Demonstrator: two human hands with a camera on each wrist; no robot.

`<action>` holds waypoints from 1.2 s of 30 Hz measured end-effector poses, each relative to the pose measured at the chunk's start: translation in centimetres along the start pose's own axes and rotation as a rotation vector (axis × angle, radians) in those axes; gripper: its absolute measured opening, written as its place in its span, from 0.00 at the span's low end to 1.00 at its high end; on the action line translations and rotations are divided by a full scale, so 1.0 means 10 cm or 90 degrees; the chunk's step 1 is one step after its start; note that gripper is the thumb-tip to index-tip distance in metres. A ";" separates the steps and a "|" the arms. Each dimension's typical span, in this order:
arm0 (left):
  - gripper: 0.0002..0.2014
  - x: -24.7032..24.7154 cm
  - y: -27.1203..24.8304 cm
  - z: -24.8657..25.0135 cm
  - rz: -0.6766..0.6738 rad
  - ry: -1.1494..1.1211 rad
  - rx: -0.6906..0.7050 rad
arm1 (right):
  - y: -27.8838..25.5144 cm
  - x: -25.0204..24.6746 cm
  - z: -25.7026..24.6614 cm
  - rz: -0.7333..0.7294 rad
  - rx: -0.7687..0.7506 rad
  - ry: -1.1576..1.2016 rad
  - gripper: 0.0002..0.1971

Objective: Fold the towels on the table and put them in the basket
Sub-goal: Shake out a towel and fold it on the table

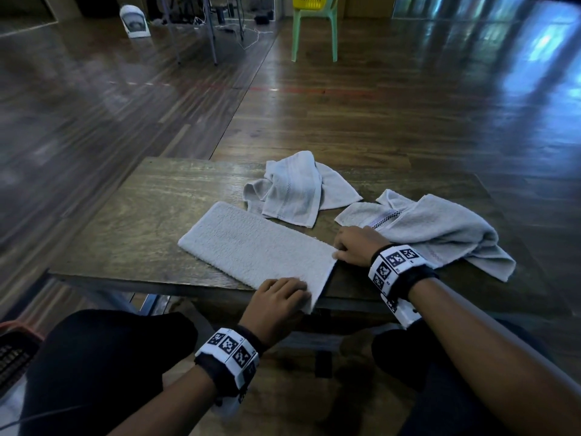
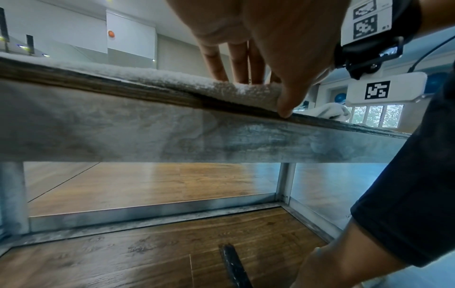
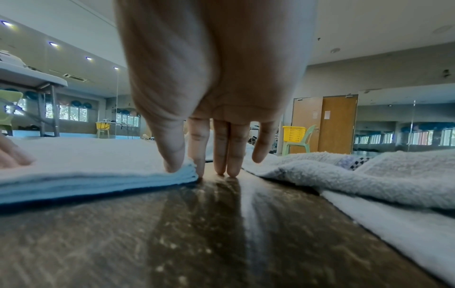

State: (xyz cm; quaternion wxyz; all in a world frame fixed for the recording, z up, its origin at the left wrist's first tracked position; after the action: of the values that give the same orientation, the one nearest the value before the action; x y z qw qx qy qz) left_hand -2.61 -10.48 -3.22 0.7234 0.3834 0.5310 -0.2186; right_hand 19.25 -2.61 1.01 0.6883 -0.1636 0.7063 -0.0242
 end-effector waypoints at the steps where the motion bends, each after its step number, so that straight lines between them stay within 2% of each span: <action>1: 0.12 -0.01 -0.01 0.00 0.012 0.002 -0.002 | 0.01 0.00 -0.01 0.005 0.001 0.004 0.15; 6: 0.09 -0.09 0.00 0.03 0.051 0.032 -0.031 | 0.00 -0.02 -0.05 0.017 0.013 0.070 0.14; 9: 0.07 -0.19 0.03 0.09 0.107 0.009 -0.029 | -0.04 -0.07 -0.01 -0.001 0.029 0.217 0.08; 13: 0.04 -0.52 0.15 0.18 0.259 -0.071 -0.042 | -0.16 -0.32 0.10 0.013 0.013 0.405 0.03; 18: 0.04 -0.82 0.23 0.25 0.368 -0.136 -0.044 | -0.44 -0.72 0.29 0.057 -0.077 0.666 0.08; 20: 0.05 -0.85 0.22 0.25 0.380 -0.156 -0.058 | -0.51 -0.80 0.33 0.044 -0.108 0.747 0.01; 23: 0.05 -0.87 0.15 0.21 0.367 -0.175 -0.086 | -0.51 -0.85 0.35 -0.003 -0.145 0.794 0.24; 26: 0.06 -0.90 0.05 0.13 0.343 -0.180 -0.128 | -0.44 -0.90 0.24 -0.074 -0.179 0.768 0.36; 28: 0.07 -0.90 -0.01 0.04 0.323 -0.186 -0.183 | -0.34 -0.93 0.10 -0.079 -0.164 0.758 0.40; 30: 0.08 -0.87 -0.06 -0.08 0.303 -0.194 -0.251 | -0.16 -0.93 -0.03 -0.051 -0.136 0.721 0.33; 33: 0.10 -0.81 -0.12 -0.29 0.281 -0.175 -0.335 | 0.12 -0.91 -0.26 -0.029 -0.085 0.648 0.06; 36: 0.12 -0.73 -0.17 -0.49 0.235 -0.154 -0.405 | 0.41 -0.86 -0.45 -0.003 -0.066 0.541 0.02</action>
State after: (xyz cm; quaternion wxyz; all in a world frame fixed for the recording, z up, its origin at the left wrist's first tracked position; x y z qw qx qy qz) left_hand -9.32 -8.30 2.38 0.8907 0.2007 0.4052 0.0470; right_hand 14.03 2.68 8.48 0.3269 -0.1749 0.9270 -0.0557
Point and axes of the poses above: each hand's wrist, its own y-axis towards the middle knuckle, its own x-axis out of the palm, z = x × y, the point moved 2 cm from there along y, towards the middle knuckle, and after that the axes turned 2 degrees about z, right-handed, at the moved point
